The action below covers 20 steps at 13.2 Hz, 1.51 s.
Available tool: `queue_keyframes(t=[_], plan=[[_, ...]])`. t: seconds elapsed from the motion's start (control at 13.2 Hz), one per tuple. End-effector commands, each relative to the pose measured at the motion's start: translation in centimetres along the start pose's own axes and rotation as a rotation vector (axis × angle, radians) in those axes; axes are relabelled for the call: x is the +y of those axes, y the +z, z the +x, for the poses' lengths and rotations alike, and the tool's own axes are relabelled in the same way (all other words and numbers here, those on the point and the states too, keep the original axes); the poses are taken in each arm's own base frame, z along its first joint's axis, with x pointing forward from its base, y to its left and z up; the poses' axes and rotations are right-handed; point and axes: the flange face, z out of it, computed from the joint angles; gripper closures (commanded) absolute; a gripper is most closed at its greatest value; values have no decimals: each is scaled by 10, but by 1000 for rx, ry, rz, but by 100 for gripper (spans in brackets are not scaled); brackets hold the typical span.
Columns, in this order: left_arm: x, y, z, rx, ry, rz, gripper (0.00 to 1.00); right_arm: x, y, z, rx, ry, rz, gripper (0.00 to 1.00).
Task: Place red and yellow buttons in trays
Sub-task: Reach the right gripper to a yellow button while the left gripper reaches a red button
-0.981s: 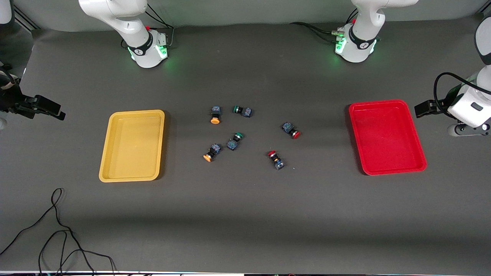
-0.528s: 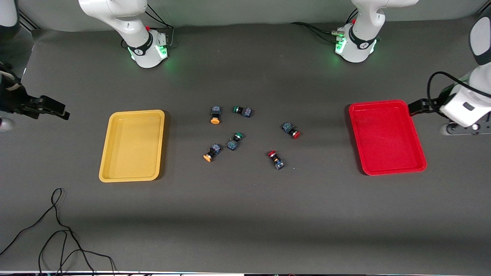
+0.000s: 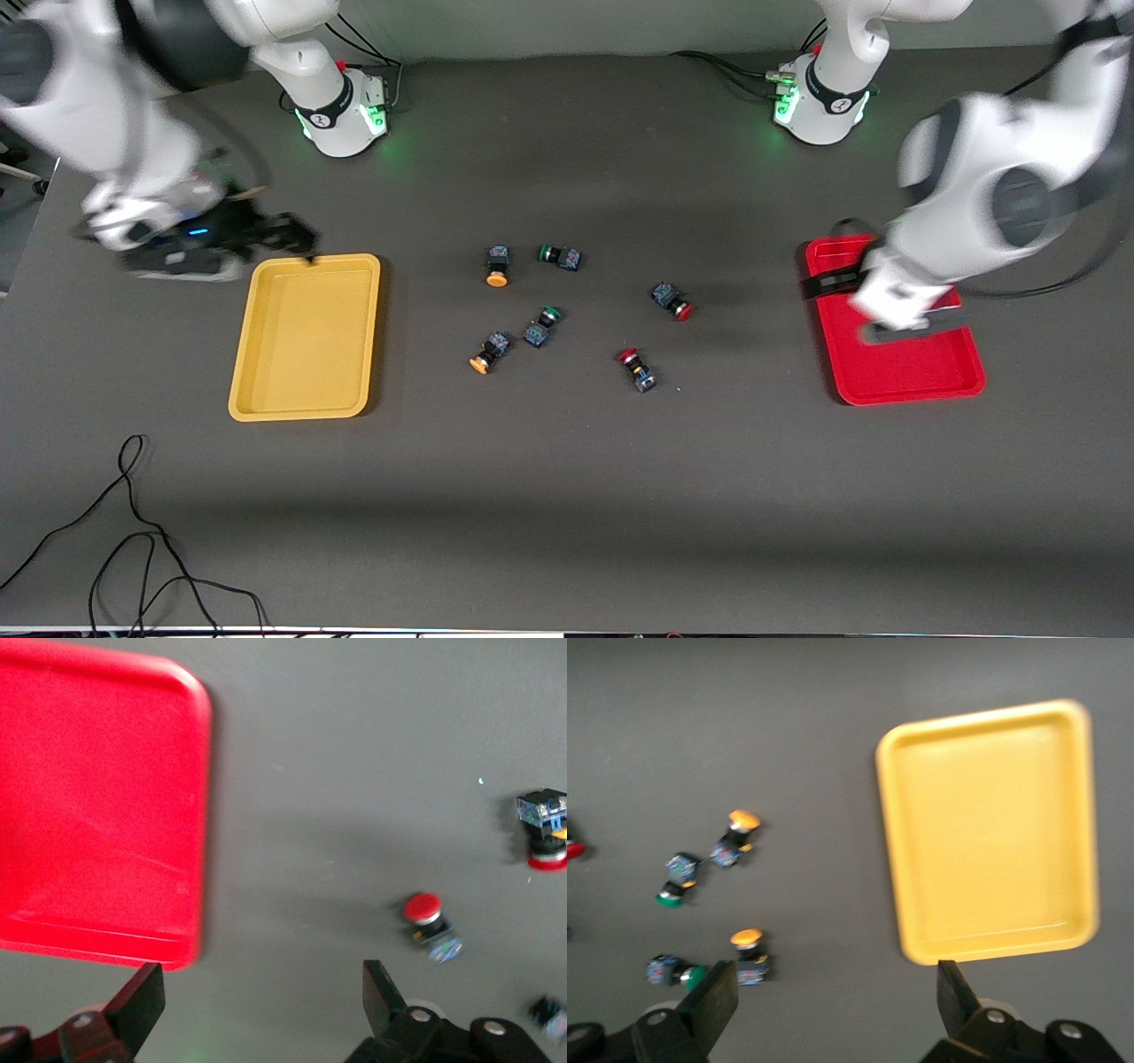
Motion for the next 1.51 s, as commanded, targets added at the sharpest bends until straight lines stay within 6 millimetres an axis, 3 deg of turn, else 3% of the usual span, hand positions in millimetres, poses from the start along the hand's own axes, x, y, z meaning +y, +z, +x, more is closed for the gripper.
queue_keyframes(t=[0.0,0.15,0.3,0.45,0.53,0.68,0.83,0.91,0.98,1.06,1.28,1.43], plan=[[76,80,-15,9,-135,9,0,-68,29,-38,-5,27,8,0],[111,125,-26,-2,-212,-35,0,-123,57,-68,-5,62,-9,0],[126,149,-28,-15,-308,-92,0,-150,73,-89,-15,78,-27,0],[141,175,-38,-21,-303,-93,0,-166,87,-103,-21,67,-52,0],[139,189,-40,-26,-309,-79,1,-175,101,-110,-10,49,-69,0],[129,203,-43,-29,-319,-66,3,-178,148,-111,6,41,-70,0],[133,207,-54,-35,-307,-60,23,-171,197,-116,17,46,-60,0],[138,207,-61,-35,-294,-57,44,-169,217,-118,17,43,-64,0],[139,206,-61,-37,-297,-58,78,-171,236,-120,13,36,-72,0],[138,204,-61,-38,-298,-59,100,-174,255,-123,10,28,-80,0],[133,187,-55,-37,-303,-72,100,-176,308,-128,26,43,-68,0],[102,146,-32,-75,-304,-61,100,-170,332,-136,34,34,-62,0]])
